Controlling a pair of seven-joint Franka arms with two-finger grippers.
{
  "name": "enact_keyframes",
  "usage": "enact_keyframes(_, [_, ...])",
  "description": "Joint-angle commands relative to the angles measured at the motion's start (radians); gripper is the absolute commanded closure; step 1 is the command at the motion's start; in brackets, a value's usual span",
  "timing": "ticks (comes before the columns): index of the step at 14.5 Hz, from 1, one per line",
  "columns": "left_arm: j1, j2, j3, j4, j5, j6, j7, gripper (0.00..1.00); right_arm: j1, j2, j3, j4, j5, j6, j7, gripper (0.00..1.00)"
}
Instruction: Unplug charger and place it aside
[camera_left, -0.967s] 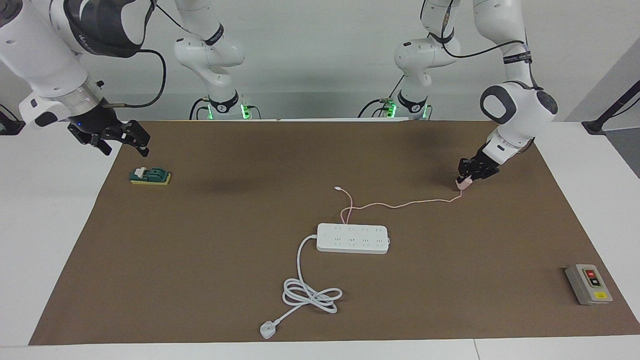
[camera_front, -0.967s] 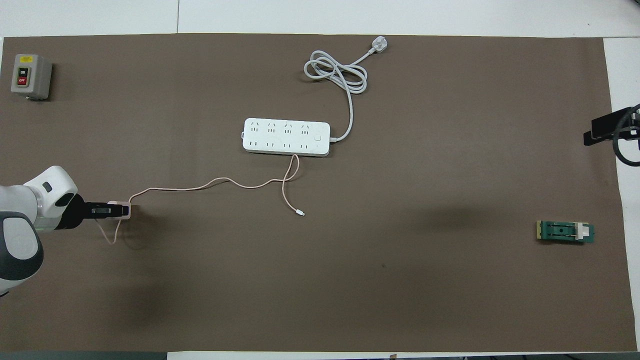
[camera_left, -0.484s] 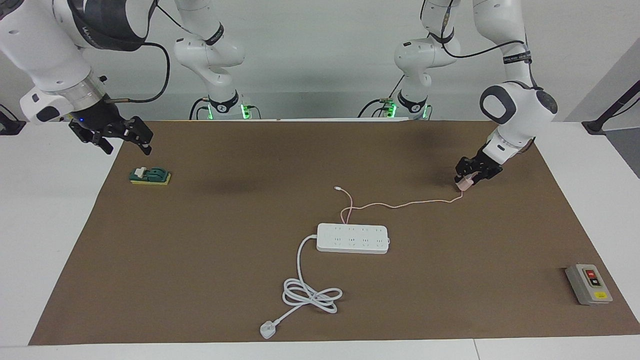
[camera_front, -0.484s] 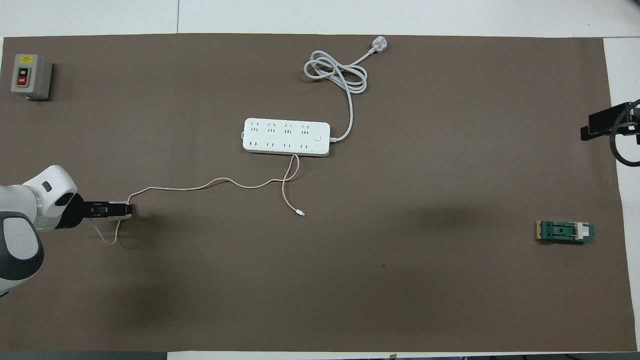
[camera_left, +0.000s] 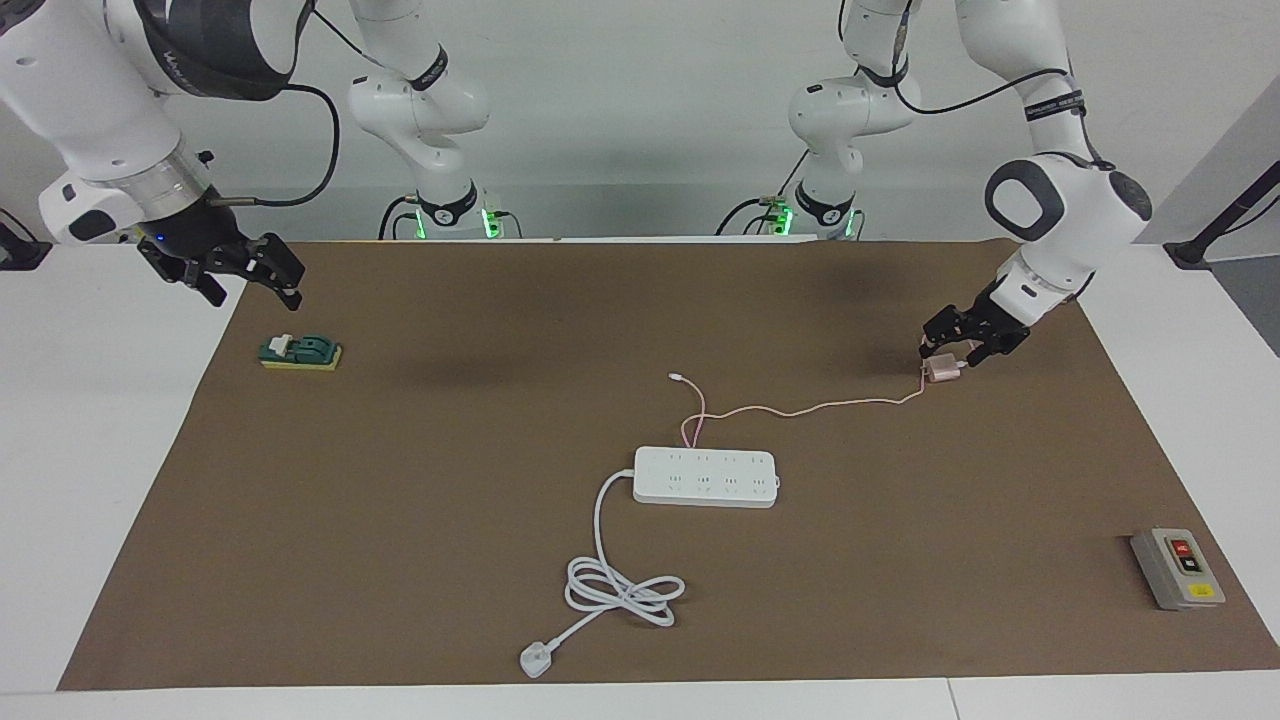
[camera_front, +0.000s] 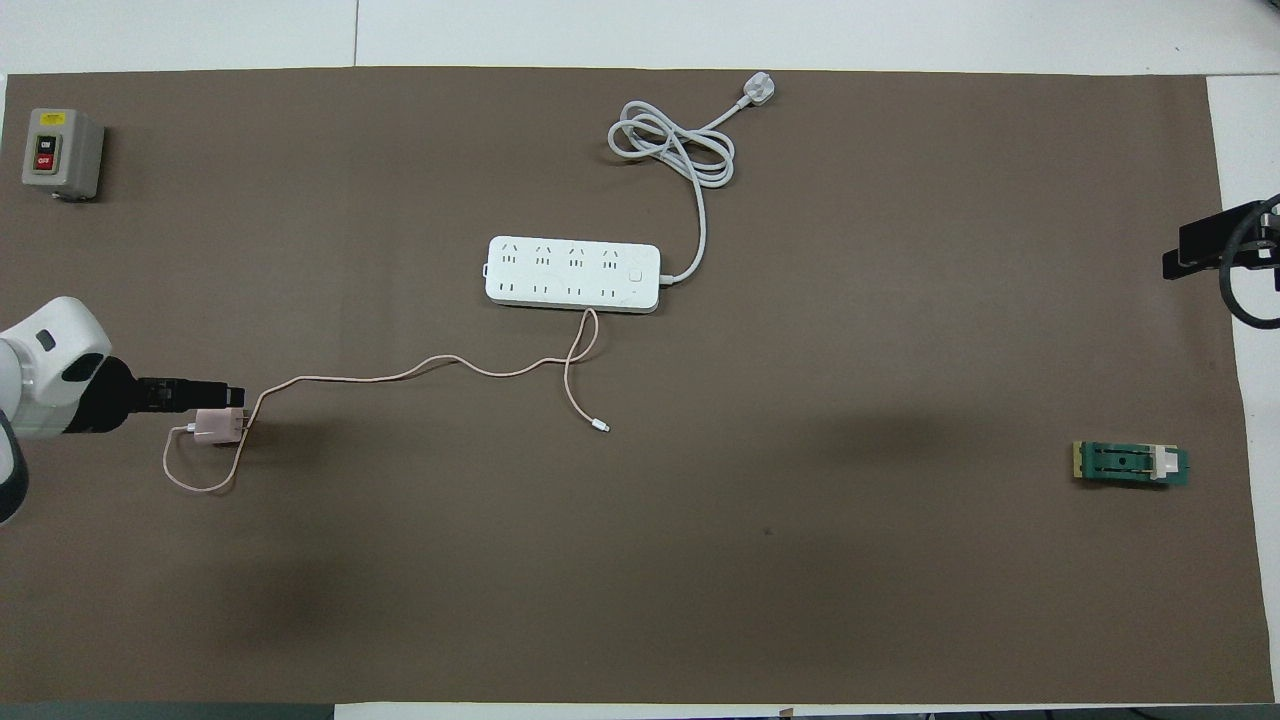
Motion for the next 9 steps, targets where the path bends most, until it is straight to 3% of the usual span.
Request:
enact_keyframes(1, [0.009,0.041,-0.004,0.14,0.091,-0.098,-0.084,0.0,0.002,-0.007,0.004,-0.003,-0.003,-0.006,0.015,0.0])
enact_keyframes(3, [0.004,0.04,-0.004,0.195,0.132,-0.149,-0.119,0.0,0.002,-0.001,0.007,0.006,-0.057,-0.014,0.0,0.0])
enact_keyframes(6, [0.004,0.023,-0.004,0.231,0.152,-0.198,-0.142,0.0,0.001,0.0,0.112,0.016,-0.109,-0.044,-0.043,0.0])
enact_keyframes(9, [-0.006,0.001,-0.018,0.255,0.28,-0.214,-0.303,0.0,0.001,-0.001,0.105,0.019,-0.089,-0.052,-0.042,0.0])
